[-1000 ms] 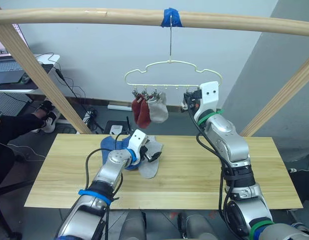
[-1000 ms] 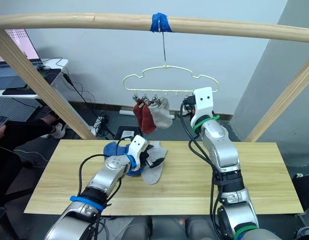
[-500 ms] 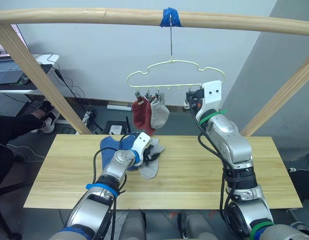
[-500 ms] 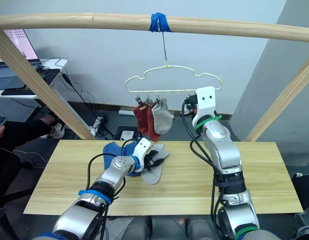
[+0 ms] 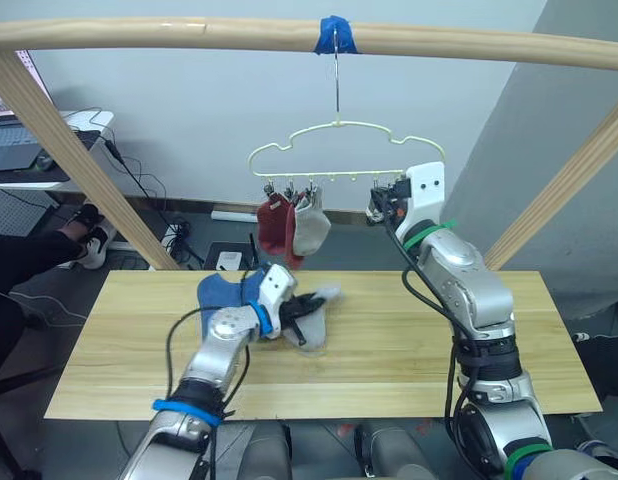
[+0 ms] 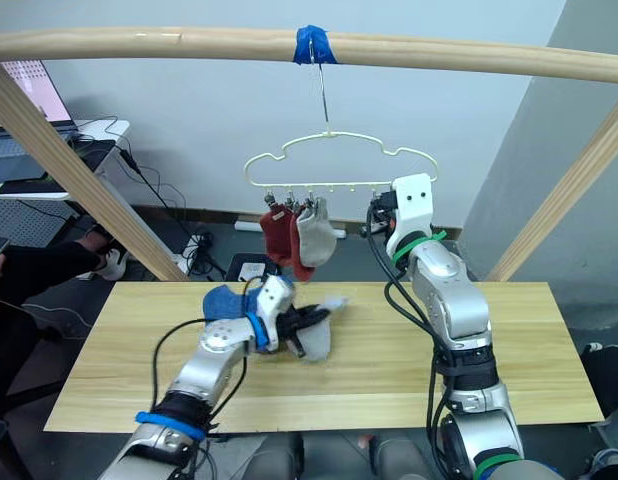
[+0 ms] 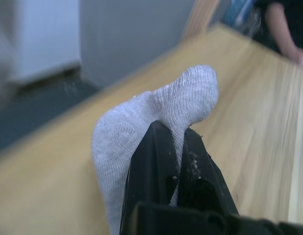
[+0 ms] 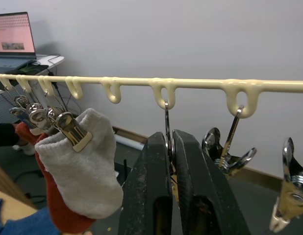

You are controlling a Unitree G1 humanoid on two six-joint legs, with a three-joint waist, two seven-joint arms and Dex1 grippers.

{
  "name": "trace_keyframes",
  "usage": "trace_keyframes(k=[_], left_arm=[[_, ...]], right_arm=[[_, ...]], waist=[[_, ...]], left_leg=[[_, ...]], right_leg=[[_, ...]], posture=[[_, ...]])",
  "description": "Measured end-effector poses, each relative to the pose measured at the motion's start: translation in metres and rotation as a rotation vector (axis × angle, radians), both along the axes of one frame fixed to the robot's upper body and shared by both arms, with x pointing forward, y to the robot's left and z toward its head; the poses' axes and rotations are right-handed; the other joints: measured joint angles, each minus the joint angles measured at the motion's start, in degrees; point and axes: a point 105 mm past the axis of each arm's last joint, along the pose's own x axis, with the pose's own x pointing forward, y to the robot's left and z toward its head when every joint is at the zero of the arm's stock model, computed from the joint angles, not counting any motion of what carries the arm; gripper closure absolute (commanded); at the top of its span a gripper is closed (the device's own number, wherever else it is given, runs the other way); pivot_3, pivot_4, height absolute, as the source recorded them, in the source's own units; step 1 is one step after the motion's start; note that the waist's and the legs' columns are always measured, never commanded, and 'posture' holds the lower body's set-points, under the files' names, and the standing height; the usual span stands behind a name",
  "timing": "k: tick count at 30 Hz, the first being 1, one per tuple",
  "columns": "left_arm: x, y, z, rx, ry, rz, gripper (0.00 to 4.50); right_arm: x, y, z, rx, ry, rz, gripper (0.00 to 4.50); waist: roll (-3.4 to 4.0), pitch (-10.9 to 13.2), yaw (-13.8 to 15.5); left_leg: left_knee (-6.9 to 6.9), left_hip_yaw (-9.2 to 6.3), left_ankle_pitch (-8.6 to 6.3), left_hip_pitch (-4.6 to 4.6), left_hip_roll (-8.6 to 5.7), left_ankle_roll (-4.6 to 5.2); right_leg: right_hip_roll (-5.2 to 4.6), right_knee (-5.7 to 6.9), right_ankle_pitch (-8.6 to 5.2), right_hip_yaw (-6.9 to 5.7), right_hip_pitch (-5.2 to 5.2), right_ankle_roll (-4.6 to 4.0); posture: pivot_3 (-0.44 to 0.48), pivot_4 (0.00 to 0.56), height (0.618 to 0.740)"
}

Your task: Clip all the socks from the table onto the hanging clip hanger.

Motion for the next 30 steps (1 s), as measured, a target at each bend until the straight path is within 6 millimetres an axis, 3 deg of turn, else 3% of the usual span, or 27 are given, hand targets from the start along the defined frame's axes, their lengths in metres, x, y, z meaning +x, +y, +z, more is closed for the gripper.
trace_keyframes(k=[5, 13, 30], left_arm=[[-0.022, -0.009, 0.036, -0.043, -0.219, -0.082, 4.49], [-0.021, -0.018, 0.060, -0.052, -0.414, -0.057, 4.49], [-0.016, -0.018, 0.067, -0.081, -0.479, -0.015, 4.49]], right_arm=[[-0.010, 0.006, -0.002, 0.192, 0.197, 0.099, 4.50], [-0.021, 0.017, 0.005, 0.367, 0.406, 0.189, 4.50], [-0.029, 0.012, 0.008, 0.451, 0.518, 0.215, 4.50]], waist=[[0.02, 0.0, 0.4], [0.02, 0.0, 0.4], [0.03, 0.0, 0.2]], left_leg=[[0.03, -0.01, 0.01, 0.01, -0.01, 0.02], [0.02, 0.00, 0.06, 0.01, -0.04, 0.10], [-0.05, 0.01, 0.05, -0.02, -0.03, 0.11]], right_leg=[[-0.02, 0.01, 0.00, -0.01, 0.02, -0.01], [0.00, 0.00, 0.01, 0.00, 0.01, -0.02], [0.00, -0.05, 0.01, -0.01, -0.02, -0.01]], posture=[[0.003, 0.151, 0.740], [0.006, 0.158, 0.740], [-0.005, 0.161, 0.740]])
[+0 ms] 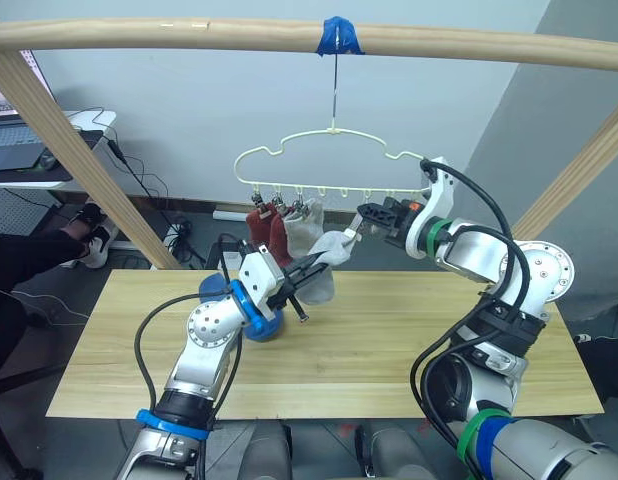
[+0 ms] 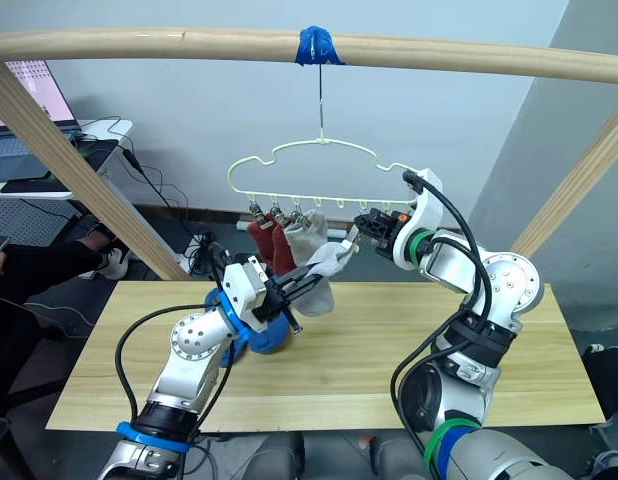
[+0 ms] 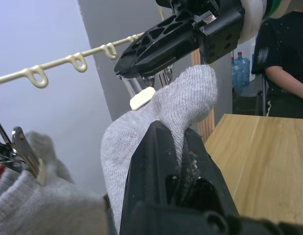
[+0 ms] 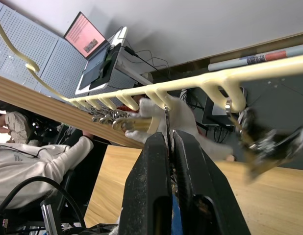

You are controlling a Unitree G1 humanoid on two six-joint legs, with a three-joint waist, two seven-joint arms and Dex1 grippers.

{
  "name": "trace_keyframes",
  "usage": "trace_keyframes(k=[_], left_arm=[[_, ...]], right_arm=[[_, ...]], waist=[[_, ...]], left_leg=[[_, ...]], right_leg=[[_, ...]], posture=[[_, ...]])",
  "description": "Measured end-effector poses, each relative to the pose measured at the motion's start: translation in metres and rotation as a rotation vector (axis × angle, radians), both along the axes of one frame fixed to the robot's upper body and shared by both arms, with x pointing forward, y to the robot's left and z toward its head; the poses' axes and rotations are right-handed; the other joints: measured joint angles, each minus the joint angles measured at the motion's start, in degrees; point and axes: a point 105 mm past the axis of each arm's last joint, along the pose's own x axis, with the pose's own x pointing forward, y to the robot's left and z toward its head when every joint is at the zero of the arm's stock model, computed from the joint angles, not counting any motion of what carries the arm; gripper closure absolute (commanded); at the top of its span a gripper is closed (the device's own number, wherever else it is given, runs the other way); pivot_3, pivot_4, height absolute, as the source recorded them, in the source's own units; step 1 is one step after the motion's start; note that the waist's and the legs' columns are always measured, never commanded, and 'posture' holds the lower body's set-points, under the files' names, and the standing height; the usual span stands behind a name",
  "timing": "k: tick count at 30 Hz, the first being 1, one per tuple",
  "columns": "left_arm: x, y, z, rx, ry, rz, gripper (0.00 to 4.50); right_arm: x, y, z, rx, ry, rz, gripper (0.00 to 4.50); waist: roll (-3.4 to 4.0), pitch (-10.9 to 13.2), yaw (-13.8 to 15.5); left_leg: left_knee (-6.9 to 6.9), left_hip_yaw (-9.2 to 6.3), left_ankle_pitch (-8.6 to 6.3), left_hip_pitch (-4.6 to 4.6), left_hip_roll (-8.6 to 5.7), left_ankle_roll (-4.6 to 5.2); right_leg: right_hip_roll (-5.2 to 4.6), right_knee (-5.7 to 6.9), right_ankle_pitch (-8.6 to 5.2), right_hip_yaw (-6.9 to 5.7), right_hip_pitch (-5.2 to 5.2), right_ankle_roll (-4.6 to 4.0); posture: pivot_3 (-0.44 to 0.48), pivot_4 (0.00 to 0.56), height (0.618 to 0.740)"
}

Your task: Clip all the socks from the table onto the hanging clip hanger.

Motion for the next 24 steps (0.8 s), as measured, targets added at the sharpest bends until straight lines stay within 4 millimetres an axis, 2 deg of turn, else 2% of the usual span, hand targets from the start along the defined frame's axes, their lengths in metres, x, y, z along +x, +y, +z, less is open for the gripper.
trace_keyframes(k=[22, 24], left_arm=[[0.0024, -0.0090, 0.0077, -0.029, -0.051, -0.015, 4.49], [0.0031, -0.0089, 0.0086, -0.032, -0.054, -0.012, 4.50]], right_arm=[[-0.0010, 0.0022, 0.0015, 0.005, 0.007, 0.002, 4.50], [-0.0012, 0.0031, 0.0016, 0.005, 0.007, 0.007, 3.92]], waist=[[0.00, 0.0, -0.1], [0.00, 0.0, -0.1]], left_leg=[[-0.01, 0.00, 0.00, -0.03, 0.00, 0.00], [-0.01, 0.00, 0.00, -0.03, 0.00, 0.00]], right_leg=[[0.00, -0.03, 0.00, 0.00, -0.01, 0.00], [0.00, -0.03, 0.00, -0.01, -0.01, 0.00]], posture=[[0.003, 0.160, 0.740], [0.003, 0.160, 0.740]])
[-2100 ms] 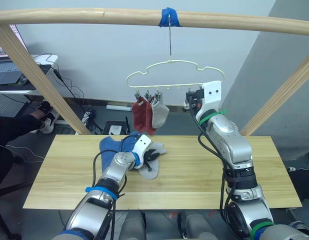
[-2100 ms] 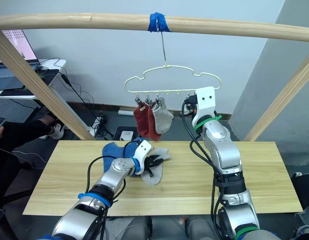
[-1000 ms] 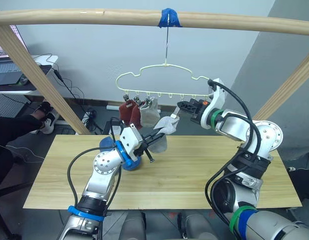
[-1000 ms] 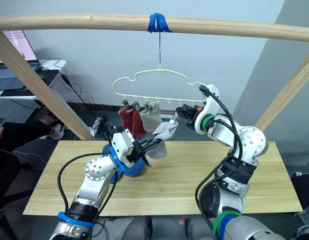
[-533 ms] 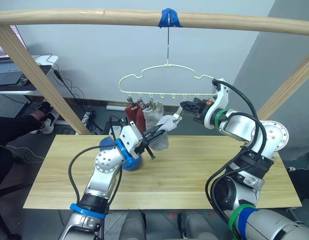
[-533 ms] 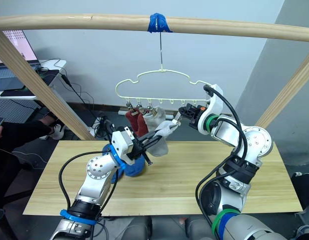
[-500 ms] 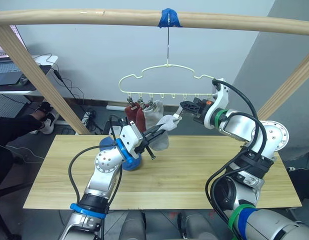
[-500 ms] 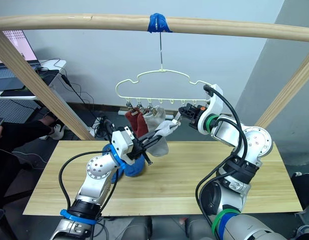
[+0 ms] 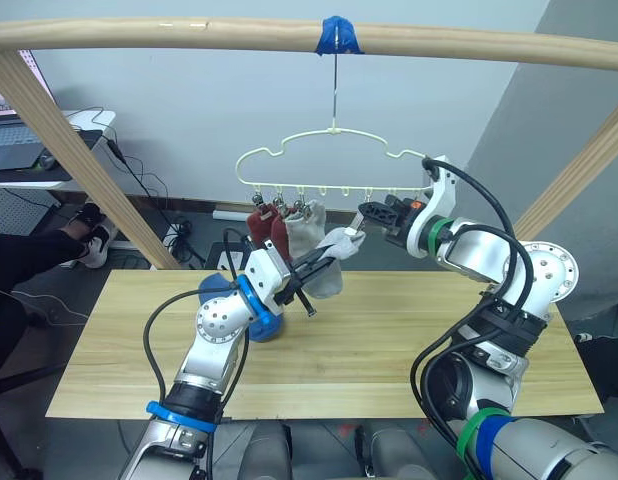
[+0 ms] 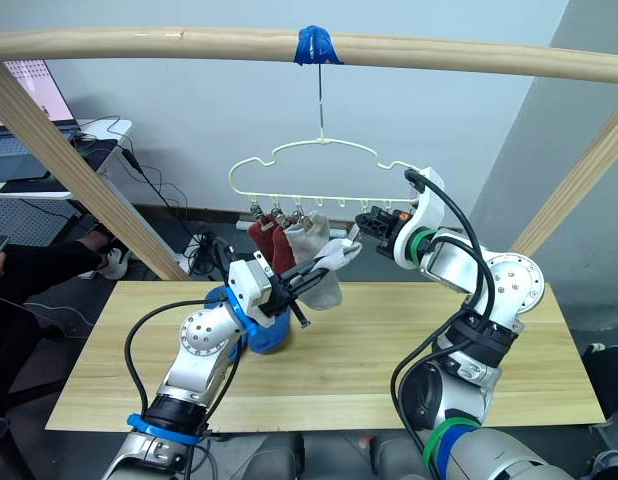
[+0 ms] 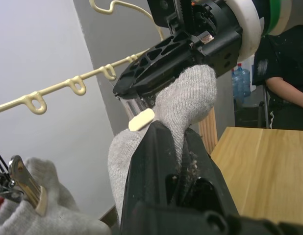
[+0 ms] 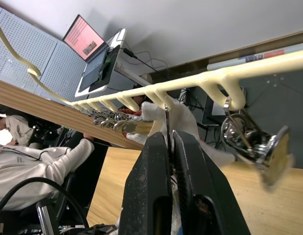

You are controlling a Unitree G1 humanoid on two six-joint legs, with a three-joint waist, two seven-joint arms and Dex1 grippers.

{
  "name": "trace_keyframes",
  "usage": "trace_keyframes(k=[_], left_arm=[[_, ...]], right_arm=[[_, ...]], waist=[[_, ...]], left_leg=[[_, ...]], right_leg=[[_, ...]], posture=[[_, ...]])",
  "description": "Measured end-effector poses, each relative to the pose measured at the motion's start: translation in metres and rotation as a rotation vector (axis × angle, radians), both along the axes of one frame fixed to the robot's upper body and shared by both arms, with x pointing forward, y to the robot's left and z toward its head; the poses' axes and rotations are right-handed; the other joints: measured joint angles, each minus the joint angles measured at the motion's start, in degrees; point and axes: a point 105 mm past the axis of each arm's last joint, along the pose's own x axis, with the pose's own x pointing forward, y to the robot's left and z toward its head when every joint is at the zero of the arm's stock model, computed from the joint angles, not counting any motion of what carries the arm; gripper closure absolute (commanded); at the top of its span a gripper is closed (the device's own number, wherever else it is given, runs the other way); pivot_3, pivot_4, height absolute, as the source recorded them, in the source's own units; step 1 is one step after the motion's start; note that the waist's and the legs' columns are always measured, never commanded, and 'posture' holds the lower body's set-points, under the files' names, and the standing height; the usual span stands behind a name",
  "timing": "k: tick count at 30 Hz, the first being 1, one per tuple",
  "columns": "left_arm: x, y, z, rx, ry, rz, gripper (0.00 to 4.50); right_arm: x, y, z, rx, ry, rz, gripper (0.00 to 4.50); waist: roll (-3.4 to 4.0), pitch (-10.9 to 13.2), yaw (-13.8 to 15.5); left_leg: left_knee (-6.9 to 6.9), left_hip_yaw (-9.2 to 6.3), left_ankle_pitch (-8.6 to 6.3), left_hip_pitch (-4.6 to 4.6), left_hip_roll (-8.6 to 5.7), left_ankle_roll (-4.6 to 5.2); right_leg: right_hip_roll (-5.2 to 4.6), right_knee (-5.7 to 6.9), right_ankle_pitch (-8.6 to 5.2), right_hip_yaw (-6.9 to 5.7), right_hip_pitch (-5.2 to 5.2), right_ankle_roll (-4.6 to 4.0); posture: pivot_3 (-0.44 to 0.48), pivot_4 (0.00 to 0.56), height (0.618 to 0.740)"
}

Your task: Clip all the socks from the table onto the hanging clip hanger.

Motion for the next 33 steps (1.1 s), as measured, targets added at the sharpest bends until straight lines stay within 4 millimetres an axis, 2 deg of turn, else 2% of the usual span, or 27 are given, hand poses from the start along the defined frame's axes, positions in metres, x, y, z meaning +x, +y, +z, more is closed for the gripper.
trace_keyframes(k=[1, 4, 7, 10, 11, 14, 17, 19, 22, 26, 27, 29, 33], left_arm=[[0.000, 0.000, 0.000, -0.001, 0.000, 0.002, 4.50], [0.001, 0.000, 0.000, -0.003, 0.001, 0.005, 4.50], [0.001, 0.001, 0.000, -0.005, 0.004, 0.006, 4.50], [0.005, 0.001, -0.005, -0.021, 0.070, 0.016, 4.50], [0.007, 0.001, -0.007, -0.026, 0.095, 0.020, 4.25], [0.011, 0.000, -0.020, -0.033, 0.238, 0.002, 3.58], [0.011, 0.002, -0.035, -0.033, 0.370, -0.012, 2.72], [0.009, 0.005, -0.042, -0.027, 0.418, -0.015, 2.19], [0.006, 0.005, -0.046, -0.020, 0.467, -0.041, 1.40], [0.000, 0.022, -0.049, -0.018, 0.536, -0.043, 0.20], [-0.002, 0.030, -0.048, -0.019, 0.562, -0.044, 0.06], [-0.005, 0.036, -0.044, -0.032, 0.590, -0.052, 0.06], [-0.020, 0.053, -0.027, -0.032, 0.649, -0.098, 0.00]], right_arm=[[0.000, 0.000, 0.000, 0.001, 0.001, 0.002, 3.68], [-0.001, 0.002, 0.001, 0.011, -0.004, 0.017, 2.45], [-0.002, 0.004, 0.002, 0.013, -0.008, 0.026, 1.46], [-0.003, 0.007, 0.003, 0.001, -0.019, 0.044, 0.46], [-0.004, 0.009, 0.004, -0.004, -0.027, 0.052, 0.13], [-0.009, 0.003, 0.008, -0.058, -0.080, 0.051, 0.12], [-0.017, -0.018, 0.003, -0.216, -0.151, 0.029, 0.12], [-0.021, -0.023, 0.000, -0.237, -0.163, 0.026, 0.12], [-0.028, -0.027, -0.006, -0.274, -0.191, 0.033, 0.12], [-0.034, -0.033, -0.013, -0.385, -0.267, 0.036, 0.12], [-0.036, -0.033, -0.014, -0.411, -0.300, 0.037, 0.12], [-0.036, -0.032, -0.016, -0.435, -0.336, 0.032, 0.12], [-0.031, -0.027, -0.015, -0.497, -0.470, -0.050, 1.01]], waist=[[0.00, 0.0, 0.0], [0.00, 0.0, 0.0], [0.00, 0.0, 0.0], [0.00, 0.0, -0.1], [0.00, 0.0, -0.1], [0.00, 0.0, -0.1], [0.00, 0.0, -0.1], [0.00, 0.0, -0.4], [0.00, 0.0, -1.0], [0.00, 0.0, -1.6], [0.00, 0.0, -1.8], [0.00, 0.0, -1.9], [-0.01, 0.0, -2.0]], left_leg=[[0.00, 0.00, 0.00, 0.00, 0.00, 0.00], [0.00, 0.00, 0.00, -0.01, 0.00, 0.00], [0.00, 0.00, 0.00, -0.01, 0.00, 0.00], [0.00, 0.00, 0.00, -0.01, 0.00, 0.00], [0.00, 0.00, 0.00, -0.01, 0.00, 0.00], [0.00, -0.02, 0.00, -0.07, -0.01, 0.00], [0.00, -0.02, 0.00, -0.11, -0.02, 0.00], [0.00, -0.02, 0.00, -0.10, 0.00, 0.00], [0.00, -0.04, 0.00, -0.06, 0.06, 0.00], [0.01, -0.02, 0.00, -0.07, 0.05, 0.00], [0.00, -0.01, 0.00, -0.07, 0.04, 0.00], [0.00, -0.03, 0.00, -0.07, 0.05, 0.00], [0.00, -0.03, 0.00, -0.06, 0.07, -0.01]], right_leg=[[0.00, 0.00, 0.00, 0.01, 0.00, 0.00], [0.00, 0.00, 0.00, 0.00, -0.02, 0.00], [0.00, 0.00, 0.00, 0.01, -0.02, 0.00], [0.00, 0.00, 0.00, 0.00, -0.02, 0.00], [0.00, 0.01, 0.00, 0.00, -0.02, 0.00], [0.01, -0.03, 0.00, -0.02, -0.04, 0.01], [-0.01, -0.10, -0.01, -0.02, -0.04, 0.02], [0.01, -0.05, -0.01, -0.02, -0.06, 0.02], [0.08, -0.01, -0.01, -0.02, -0.07, 0.01], [0.07, -0.04, -0.04, 0.02, -0.06, 0.07], [0.07, -0.04, -0.05, 0.03, -0.06, 0.08], [0.07, -0.04, -0.07, 0.01, -0.06, 0.11], [0.07, -0.04, -0.10, 0.03, -0.08, 0.17]], posture=[[0.007, 0.158, 0.740], [0.007, 0.155, 0.740], [0.007, 0.152, 0.740], [0.005, 0.149, 0.740], [0.003, 0.148, 0.740], [-0.007, 0.145, 0.740], [-0.018, 0.144, 0.740], [-0.023, 0.142, 0.740], [-0.025, 0.145, 0.740], [-0.023, 0.145, 0.740], [-0.023, 0.145, 0.740], [-0.017, 0.145, 0.740], [-0.001, 0.149, 0.740]])
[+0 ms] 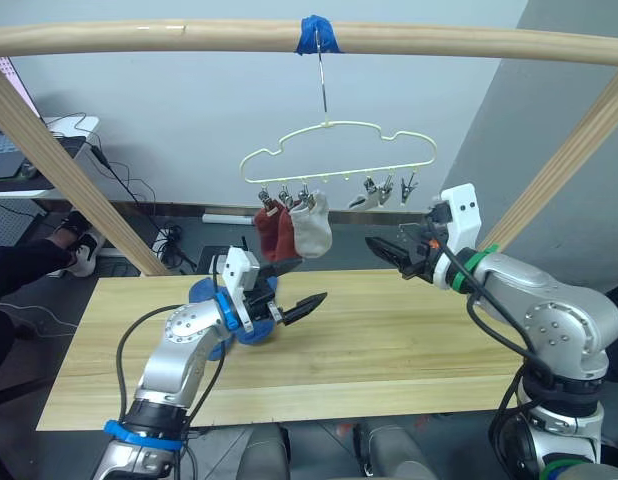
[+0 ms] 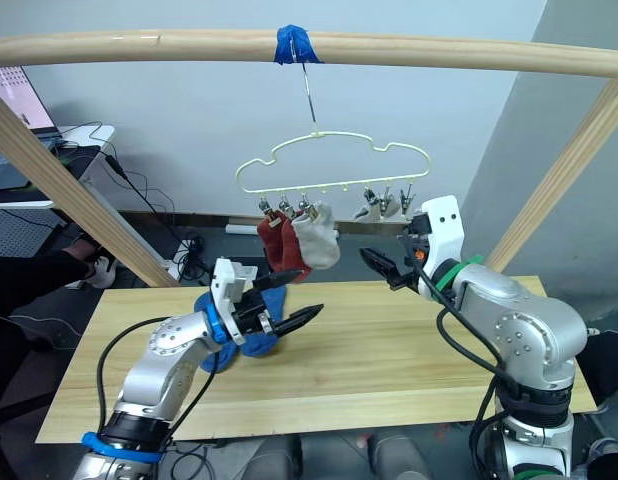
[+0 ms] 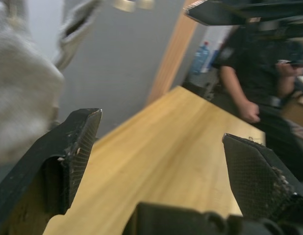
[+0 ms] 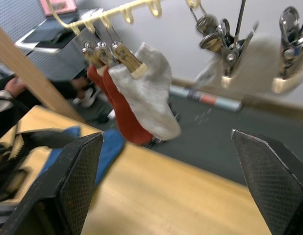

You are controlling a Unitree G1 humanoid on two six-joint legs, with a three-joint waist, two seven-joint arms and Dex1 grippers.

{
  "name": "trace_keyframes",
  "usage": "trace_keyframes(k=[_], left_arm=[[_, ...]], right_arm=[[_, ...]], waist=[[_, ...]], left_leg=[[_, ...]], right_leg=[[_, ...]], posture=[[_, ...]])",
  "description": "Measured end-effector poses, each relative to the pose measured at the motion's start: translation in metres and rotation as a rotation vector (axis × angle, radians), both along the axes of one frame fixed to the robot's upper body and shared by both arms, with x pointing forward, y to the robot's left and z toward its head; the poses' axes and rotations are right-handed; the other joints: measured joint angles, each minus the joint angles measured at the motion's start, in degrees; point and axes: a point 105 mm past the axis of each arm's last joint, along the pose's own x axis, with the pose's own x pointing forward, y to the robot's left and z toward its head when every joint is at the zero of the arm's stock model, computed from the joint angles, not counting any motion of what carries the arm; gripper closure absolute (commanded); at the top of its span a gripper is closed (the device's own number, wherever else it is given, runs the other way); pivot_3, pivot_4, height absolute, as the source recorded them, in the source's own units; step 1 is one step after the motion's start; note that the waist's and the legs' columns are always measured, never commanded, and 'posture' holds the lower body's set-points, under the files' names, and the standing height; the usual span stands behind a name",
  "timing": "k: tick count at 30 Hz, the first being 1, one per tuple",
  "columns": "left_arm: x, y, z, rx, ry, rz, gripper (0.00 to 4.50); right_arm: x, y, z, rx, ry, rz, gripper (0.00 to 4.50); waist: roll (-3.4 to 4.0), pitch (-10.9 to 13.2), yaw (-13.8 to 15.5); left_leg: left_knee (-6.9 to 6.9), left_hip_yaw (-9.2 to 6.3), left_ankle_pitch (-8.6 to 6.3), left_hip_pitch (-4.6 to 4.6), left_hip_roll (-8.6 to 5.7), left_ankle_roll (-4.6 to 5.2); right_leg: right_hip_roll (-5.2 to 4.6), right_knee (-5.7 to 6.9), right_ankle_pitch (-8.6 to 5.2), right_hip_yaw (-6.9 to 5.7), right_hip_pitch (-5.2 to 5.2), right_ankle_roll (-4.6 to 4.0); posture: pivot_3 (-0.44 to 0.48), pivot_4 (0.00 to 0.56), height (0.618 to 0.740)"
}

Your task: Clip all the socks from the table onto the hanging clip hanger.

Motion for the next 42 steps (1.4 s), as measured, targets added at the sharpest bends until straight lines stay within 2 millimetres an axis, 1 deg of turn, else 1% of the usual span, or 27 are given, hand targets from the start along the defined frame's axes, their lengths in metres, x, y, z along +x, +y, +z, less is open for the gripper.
trace_keyframes(k=[1, 3, 5, 8, 10, 15, 16, 17, 26, 34, 38, 42], left_arm=[[-0.003, 0.009, 0.006, 0.009, 0.006, 0.005, 0.00], [-0.004, 0.018, 0.017, 0.009, -0.006, 0.023, 0.00], [-0.008, 0.017, 0.023, 0.006, -0.022, 0.018, 0.00], [-0.012, 0.017, 0.024, -0.007, -0.011, 0.022, 0.00], [-0.012, 0.021, 0.023, -0.013, 0.001, 0.045, 0.00], [-0.019, 0.020, 0.026, -0.019, -0.016, 0.056, 0.00], [-0.021, 0.019, 0.026, -0.019, -0.018, 0.058, 0.00], [-0.022, 0.020, 0.025, -0.019, -0.017, 0.061, 0.00], [-0.024, 0.020, 0.027, -0.018, -0.027, 0.086, 0.00], [-0.029, 0.017, 0.028, -0.015, -0.035, 0.086, 0.00], [-0.029, 0.017, 0.029, -0.018, -0.035, 0.086, 0.00], [-0.029, 0.018, 0.029, -0.020, -0.036, 0.087, 0.00]], right_arm=[[0.001, 0.001, -0.001, -0.034, -0.052, -0.020, 1.34], [0.003, 0.006, 0.002, -0.052, -0.120, -0.036, 1.34], [0.005, 0.011, 0.007, -0.030, -0.182, -0.056, 1.34], [0.010, 0.013, 0.001, -0.032, -0.222, -0.103, 1.34], [0.017, 0.010, -0.002, -0.026, -0.238, -0.160, 1.34], [0.026, 0.005, -0.006, -0.030, -0.263, -0.237, 1.34], [0.028, 0.005, -0.008, -0.029, -0.262, -0.247, 1.73], [0.029, 0.006, -0.009, -0.029, -0.260, -0.250, 1.92], [0.039, 0.011, -0.010, -0.037, -0.273, -0.265, 1.92], [0.050, 0.002, -0.017, -0.073, -0.265, -0.327, 1.92], [0.056, 0.003, -0.013, -0.056, -0.271, -0.346, 1.92], [0.058, 0.004, -0.013, -0.048, -0.269, -0.361, 1.92]], waist=[[0.00, 0.0, 0.0], [0.02, 0.0, 0.2], [0.01, 0.0, 0.3], [0.01, 0.0, 0.6], [0.01, 0.0, 0.9], [0.03, 0.1, 1.6], [0.03, 0.1, 1.8], [0.04, 0.1, 1.9], [0.07, 0.1, 2.8], [0.08, 0.1, 3.3], [0.09, 0.1, 3.3], [0.09, 0.1, 3.3]], left_leg=[[0.00, -0.01, 0.00, 0.00, 0.00, 0.00], [0.00, 0.00, 0.00, 0.00, -0.02, -0.01], [0.01, 0.01, 0.00, 0.00, -0.03, -0.01], [0.02, 0.01, 0.01, 0.00, -0.04, -0.01], [0.02, 0.00, 0.01, 0.01, -0.03, -0.01], [0.00, 0.01, 0.00, 0.02, -0.02, -0.01], [0.00, 0.01, 0.00, 0.02, -0.03, -0.01], [0.00, 0.01, 0.00, 0.02, -0.02, -0.01], [0.00, 0.02, 0.00, 0.03, -0.03, -0.01], [0.00, 0.03, 0.00, 0.03, -0.03, -0.01], [0.00, 0.02, 0.00, 0.04, -0.02, -0.01], [0.00, 0.04, 0.00, 0.04, -0.02, -0.01]], right_leg=[[0.00, 0.00, -0.03, -0.01, 0.00, 0.06], [-0.02, 0.00, -0.04, 0.00, 0.01, 0.07], [-0.05, -0.02, -0.04, 0.00, 0.03, 0.07], [-0.07, -0.02, -0.04, 0.00, 0.03, 0.06], [-0.07, -0.01, 0.02, -0.01, 0.02, -0.04], [-0.06, -0.02, 0.05, -0.01, 0.02, -0.09], [-0.06, -0.02, 0.05, 0.00, 0.02, -0.09], [-0.06, -0.02, 0.05, -0.01, 0.02, -0.09], [-0.06, -0.02, 0.06, 0.00, 0.02, -0.11], [-0.07, -0.02, 0.07, 0.01, 0.02, -0.13], [-0.06, -0.01, 0.07, 0.00, 0.02, -0.14], [-0.07, -0.03, 0.08, 0.02, 0.02, -0.16]], posture=[[-0.001, 0.149, 0.740], [0.012, 0.155, 0.740], [0.022, 0.159, 0.740], [0.029, 0.165, 0.740], [0.037, 0.168, 0.740], [0.048, 0.172, 0.740], [0.054, 0.175, 0.740], [0.059, 0.176, 0.740], [0.076, 0.181, 0.740], [0.077, 0.179, 0.740], [0.079, 0.177, 0.740], [0.079, 0.176, 0.740]])
